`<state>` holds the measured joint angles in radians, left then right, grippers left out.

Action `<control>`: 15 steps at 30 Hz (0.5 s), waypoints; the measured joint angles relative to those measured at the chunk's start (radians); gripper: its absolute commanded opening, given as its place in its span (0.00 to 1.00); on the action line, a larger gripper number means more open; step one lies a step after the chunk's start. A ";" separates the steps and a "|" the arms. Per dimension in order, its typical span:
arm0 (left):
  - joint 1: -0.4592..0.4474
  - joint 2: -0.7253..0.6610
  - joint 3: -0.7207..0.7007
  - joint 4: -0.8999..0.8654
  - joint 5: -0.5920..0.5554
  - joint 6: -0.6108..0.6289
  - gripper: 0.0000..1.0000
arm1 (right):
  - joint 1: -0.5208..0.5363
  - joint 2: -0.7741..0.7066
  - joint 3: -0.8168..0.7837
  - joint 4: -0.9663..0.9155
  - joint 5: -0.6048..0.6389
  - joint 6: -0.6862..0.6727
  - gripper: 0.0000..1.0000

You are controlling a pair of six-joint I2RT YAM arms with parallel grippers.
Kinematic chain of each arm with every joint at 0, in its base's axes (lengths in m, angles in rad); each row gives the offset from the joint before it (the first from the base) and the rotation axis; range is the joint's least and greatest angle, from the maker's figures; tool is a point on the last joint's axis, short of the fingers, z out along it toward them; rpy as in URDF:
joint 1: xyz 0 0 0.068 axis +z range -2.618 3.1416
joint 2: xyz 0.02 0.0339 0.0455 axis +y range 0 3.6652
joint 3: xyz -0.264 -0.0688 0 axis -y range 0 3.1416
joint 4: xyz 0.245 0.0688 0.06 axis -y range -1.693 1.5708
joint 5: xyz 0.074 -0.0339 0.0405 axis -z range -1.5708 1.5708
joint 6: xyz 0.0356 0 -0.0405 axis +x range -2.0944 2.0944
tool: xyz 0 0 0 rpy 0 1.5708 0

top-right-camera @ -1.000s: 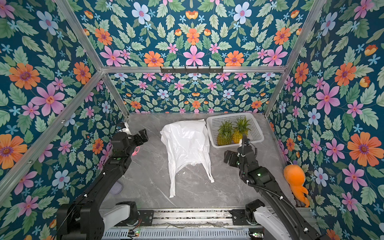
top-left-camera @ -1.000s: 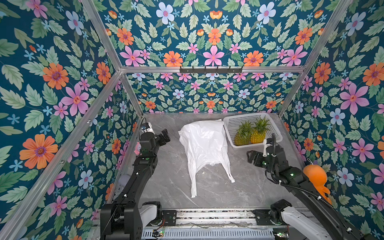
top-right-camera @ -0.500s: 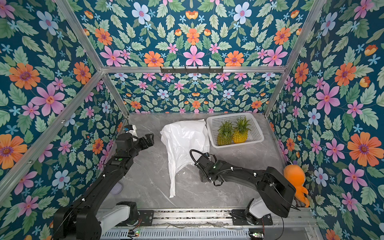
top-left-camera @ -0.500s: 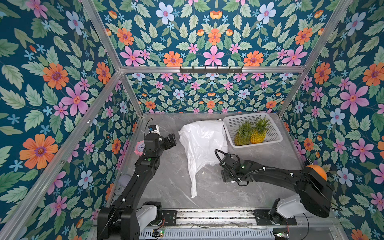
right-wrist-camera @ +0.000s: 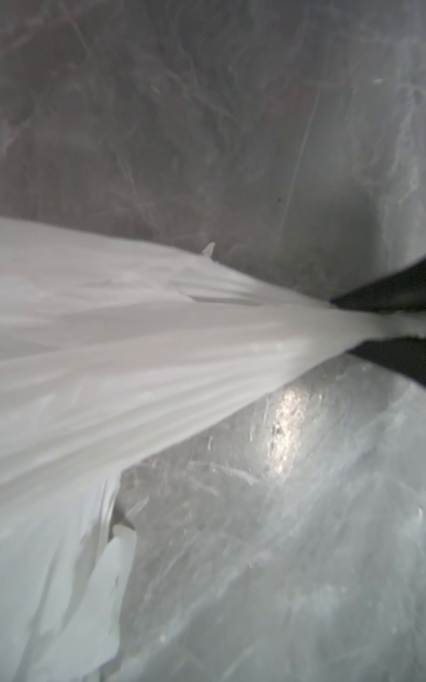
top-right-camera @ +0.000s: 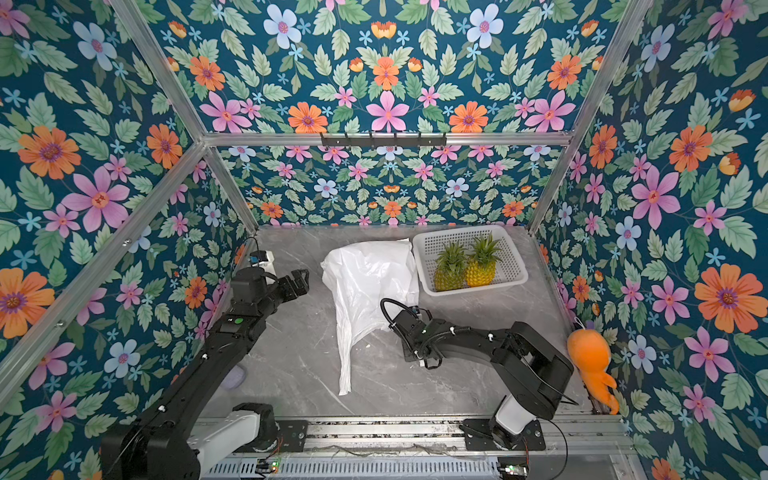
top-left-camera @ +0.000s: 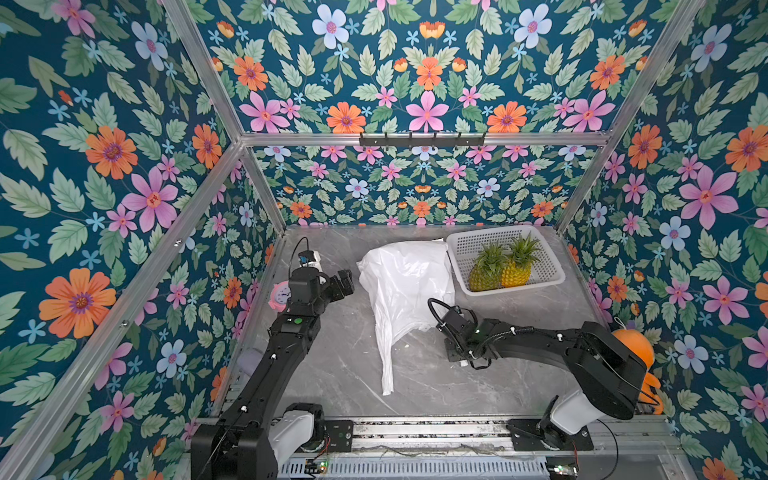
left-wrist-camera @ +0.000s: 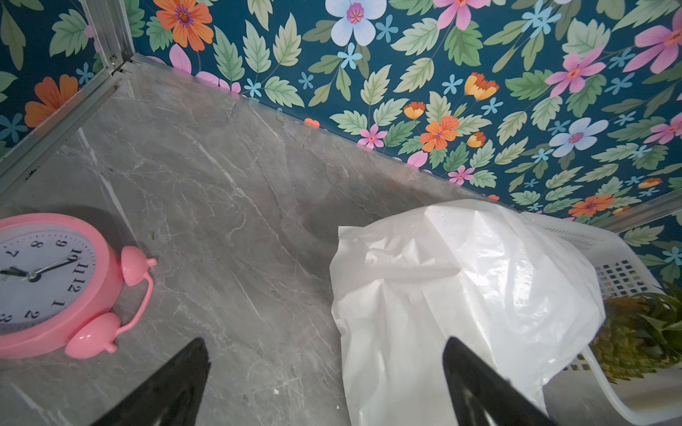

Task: Place the pineapple into a plastic bag & tie a knot
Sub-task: Pick up the plastic bag at the center of the board.

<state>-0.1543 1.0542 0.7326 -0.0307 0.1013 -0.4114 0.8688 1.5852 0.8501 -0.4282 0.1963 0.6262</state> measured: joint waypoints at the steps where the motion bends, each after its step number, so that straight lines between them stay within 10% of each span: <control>1: -0.008 -0.008 0.006 -0.012 0.000 0.001 1.00 | -0.001 -0.012 0.028 -0.014 -0.011 -0.020 0.00; 15: -0.326 -0.137 0.123 -0.298 -0.129 0.061 1.00 | -0.168 -0.030 0.549 -0.178 -0.299 0.045 0.00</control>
<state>-0.4801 0.9173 0.8555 -0.3290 -0.0273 -0.3500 0.7006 1.5555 1.3994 -0.6060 -0.1024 0.6708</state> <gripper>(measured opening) 0.997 0.055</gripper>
